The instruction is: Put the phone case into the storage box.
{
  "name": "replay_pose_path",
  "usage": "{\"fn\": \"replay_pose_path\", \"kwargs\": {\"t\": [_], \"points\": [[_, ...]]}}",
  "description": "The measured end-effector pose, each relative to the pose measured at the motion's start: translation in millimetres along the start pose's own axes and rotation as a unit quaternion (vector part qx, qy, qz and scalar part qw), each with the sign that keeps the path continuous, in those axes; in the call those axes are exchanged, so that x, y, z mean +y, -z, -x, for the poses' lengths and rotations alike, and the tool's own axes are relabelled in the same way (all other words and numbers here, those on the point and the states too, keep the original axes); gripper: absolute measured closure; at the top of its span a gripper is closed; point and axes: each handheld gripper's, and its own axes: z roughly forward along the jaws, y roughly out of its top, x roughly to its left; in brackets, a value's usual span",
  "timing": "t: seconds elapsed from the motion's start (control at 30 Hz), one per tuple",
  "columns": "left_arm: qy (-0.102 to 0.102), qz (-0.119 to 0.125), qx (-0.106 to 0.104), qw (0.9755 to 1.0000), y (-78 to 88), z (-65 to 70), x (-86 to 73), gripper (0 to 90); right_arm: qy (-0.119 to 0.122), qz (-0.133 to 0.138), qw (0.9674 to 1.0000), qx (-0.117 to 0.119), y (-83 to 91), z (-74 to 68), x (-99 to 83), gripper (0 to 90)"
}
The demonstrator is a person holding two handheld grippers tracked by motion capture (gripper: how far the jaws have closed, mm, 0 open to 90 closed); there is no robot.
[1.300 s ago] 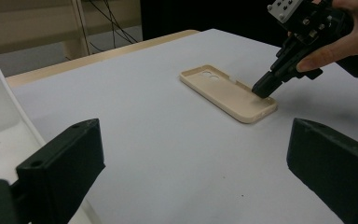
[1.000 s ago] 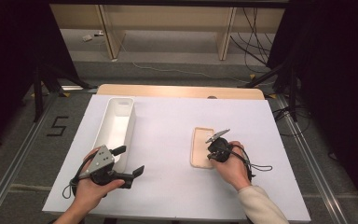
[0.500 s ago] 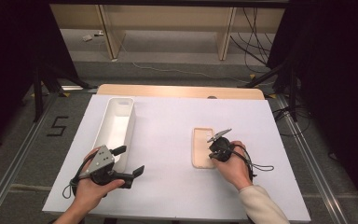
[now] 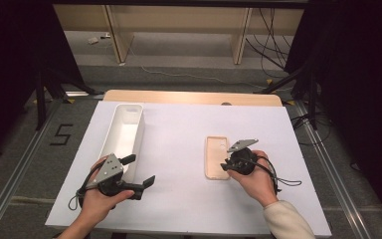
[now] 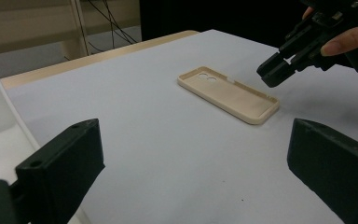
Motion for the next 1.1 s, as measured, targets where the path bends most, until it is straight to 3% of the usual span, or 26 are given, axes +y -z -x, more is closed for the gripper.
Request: {"fn": "replay_pose_path", "kwargs": {"t": [0.13,0.2,0.23,0.33,0.47,0.73,1.1], "points": [[0.0,-0.002,0.0,1.0,-0.2,0.6,-0.3,2.7,0.02,0.028,0.9994,0.002,2.1,3.0,-2.7,59.2],[0.0,-0.002,0.001,1.0,0.0,0.6,-0.5,2.7,0.009,0.026,0.9996,0.006,2.6,2.5,-2.8,57.3],[-0.001,-0.003,0.001,1.0,0.4,0.5,-0.8,2.7,0.036,0.033,0.9987,0.013,0.6,6.6,-3.7,54.0],[-0.001,-0.002,0.0,1.0,0.7,0.3,-1.2,2.7,0.039,0.04,0.9983,0.017,-0.6,6.3,-4.2,51.7],[0.001,-0.001,0.0,1.0,3.7,0.7,-2.8,2.7,0.048,0.035,0.9977,0.033,-2.2,3.4,-1.0,47.8],[-0.003,0.001,-0.003,1.0,5.3,1.5,-2.6,2.7,0.079,0.024,0.9959,0.037,-8.8,-6.0,2.5,45.7],[-0.007,0.0,-0.002,1.0,4.2,2.1,-2.4,2.7,0.093,-0.002,0.9943,0.053,-18.9,-16.6,3.3,50.5]]}}
